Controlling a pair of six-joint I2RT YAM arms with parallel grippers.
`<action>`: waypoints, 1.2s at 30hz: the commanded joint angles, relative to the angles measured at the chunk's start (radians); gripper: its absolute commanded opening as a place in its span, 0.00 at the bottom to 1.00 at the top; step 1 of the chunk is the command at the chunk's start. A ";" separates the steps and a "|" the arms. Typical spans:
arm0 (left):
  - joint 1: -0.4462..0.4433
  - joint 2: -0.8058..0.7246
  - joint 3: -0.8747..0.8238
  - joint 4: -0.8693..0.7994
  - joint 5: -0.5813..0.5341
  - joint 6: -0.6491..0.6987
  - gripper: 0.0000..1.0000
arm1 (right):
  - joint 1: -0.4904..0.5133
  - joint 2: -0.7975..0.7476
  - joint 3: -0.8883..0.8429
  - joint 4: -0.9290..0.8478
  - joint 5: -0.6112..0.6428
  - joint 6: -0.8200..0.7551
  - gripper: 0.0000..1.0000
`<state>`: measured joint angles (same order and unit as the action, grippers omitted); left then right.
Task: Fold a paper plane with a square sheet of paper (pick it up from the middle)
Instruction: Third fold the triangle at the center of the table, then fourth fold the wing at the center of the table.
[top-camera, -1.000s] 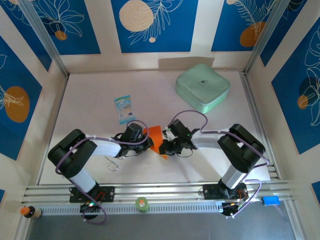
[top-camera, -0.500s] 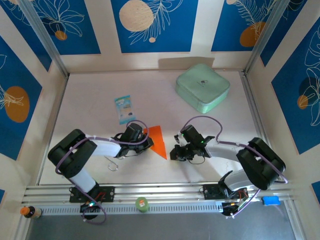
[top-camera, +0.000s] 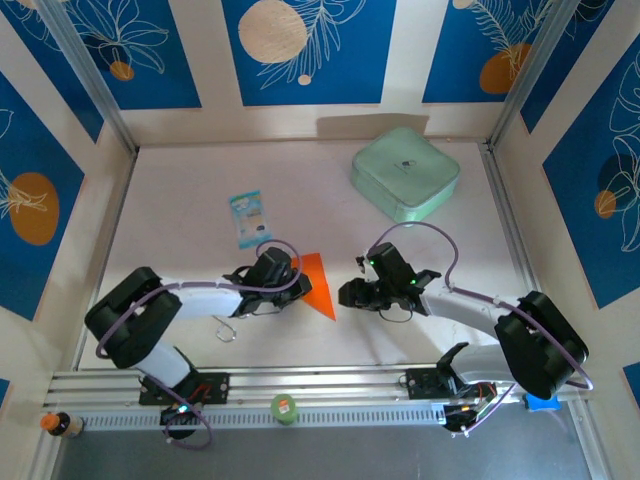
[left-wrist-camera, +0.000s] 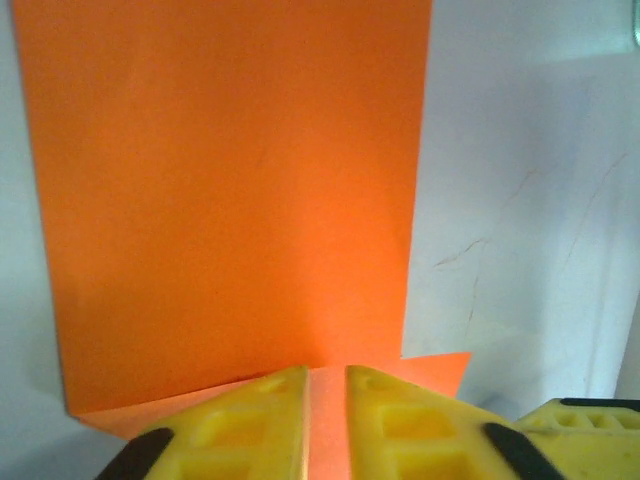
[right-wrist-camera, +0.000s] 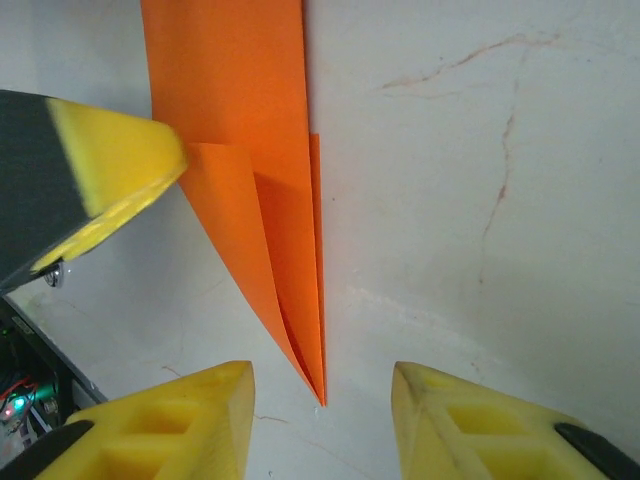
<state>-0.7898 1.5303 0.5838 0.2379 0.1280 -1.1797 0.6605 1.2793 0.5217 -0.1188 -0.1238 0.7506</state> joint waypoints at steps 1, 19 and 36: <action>-0.005 -0.075 0.035 -0.103 -0.074 0.095 0.26 | -0.001 0.005 0.024 0.017 0.006 0.009 0.43; 0.070 -0.349 -0.052 -0.162 -0.120 0.496 0.64 | 0.133 0.060 0.056 0.151 0.224 -0.105 0.44; 0.255 -0.134 -0.081 0.038 0.344 0.330 0.66 | 0.012 0.215 0.103 0.208 -0.097 -0.060 0.38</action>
<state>-0.5571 1.3666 0.5167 0.1993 0.3626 -0.7937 0.6815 1.4734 0.5949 0.0612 -0.1444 0.6956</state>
